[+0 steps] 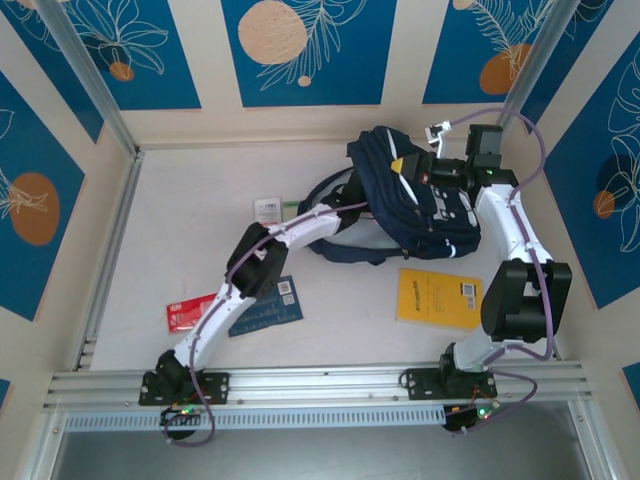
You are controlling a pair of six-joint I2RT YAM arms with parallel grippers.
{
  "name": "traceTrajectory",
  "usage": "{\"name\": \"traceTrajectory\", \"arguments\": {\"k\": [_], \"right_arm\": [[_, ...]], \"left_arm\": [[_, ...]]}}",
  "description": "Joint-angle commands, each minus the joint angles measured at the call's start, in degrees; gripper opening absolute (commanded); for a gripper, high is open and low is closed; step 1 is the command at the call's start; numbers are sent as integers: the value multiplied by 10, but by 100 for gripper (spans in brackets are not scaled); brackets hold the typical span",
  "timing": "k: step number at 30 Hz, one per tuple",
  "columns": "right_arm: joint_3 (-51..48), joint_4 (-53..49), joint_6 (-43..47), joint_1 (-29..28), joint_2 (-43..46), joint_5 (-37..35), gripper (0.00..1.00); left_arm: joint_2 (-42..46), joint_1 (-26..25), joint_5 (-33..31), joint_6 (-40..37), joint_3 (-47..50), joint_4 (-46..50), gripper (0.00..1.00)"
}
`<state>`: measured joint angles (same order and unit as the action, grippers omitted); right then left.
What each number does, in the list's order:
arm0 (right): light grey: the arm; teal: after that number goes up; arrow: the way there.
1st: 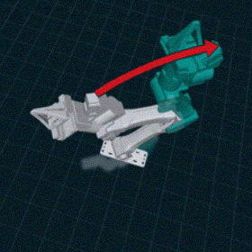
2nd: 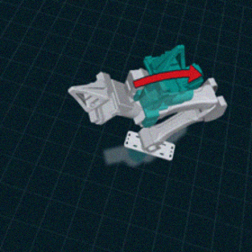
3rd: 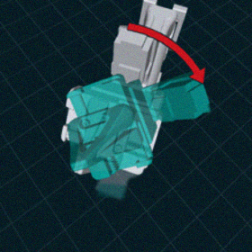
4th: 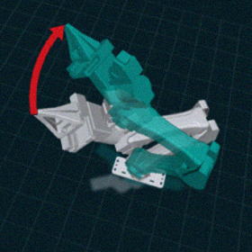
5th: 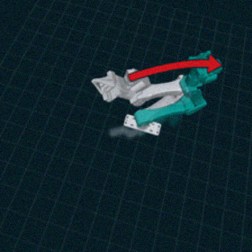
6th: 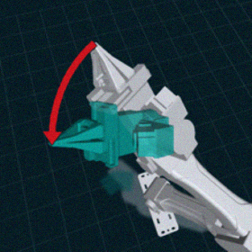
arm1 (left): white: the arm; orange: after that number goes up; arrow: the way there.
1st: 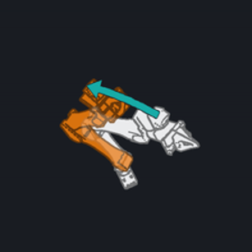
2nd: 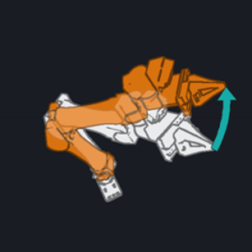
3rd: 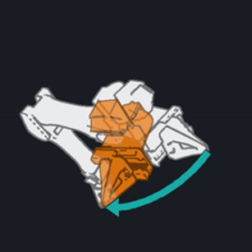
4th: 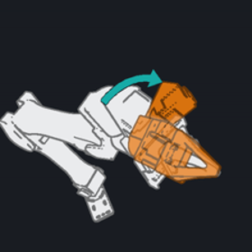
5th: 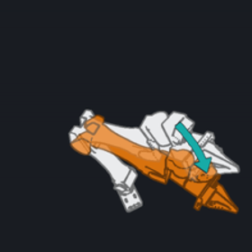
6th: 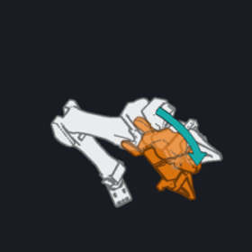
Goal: Pack the student bag
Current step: Place the book in the student bag, then close the student bag at the top-right of the table.
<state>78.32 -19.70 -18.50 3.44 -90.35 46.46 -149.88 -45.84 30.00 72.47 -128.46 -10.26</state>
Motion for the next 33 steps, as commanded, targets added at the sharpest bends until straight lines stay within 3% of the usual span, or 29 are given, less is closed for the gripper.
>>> {"name": "traceTrajectory", "arguments": {"k": [1, 8, 12, 16, 21, 26, 33], "right_arm": [[-2, 56, 5, -4, 16, 33, 0], [-17, 52, 23, 27, 40, -5, 0], [-26, 39, 50, 41, 52, -33, 0], [-38, 34, 70, 51, 62, -50, 0], [-45, 22, 99, 53, 70, -88, 0], [-42, -1, 130, 47, 72, -132, 0], [-23, -64, 191, 12, 70, -289, 0]], "left_arm": [[16, -11, 37, -27, -36, 0, 60], [131, 14, 61, -52, 131, 4, 82], [206, 31, 64, -80, 241, 6, 84], [278, 41, 54, -164, 308, 68, 84], [346, 53, 50, -201, 366, 121, 84], [436, 67, -1, -262, 437, 206, 84], [559, 102, -42, -318, 514, 329, 83]]}}
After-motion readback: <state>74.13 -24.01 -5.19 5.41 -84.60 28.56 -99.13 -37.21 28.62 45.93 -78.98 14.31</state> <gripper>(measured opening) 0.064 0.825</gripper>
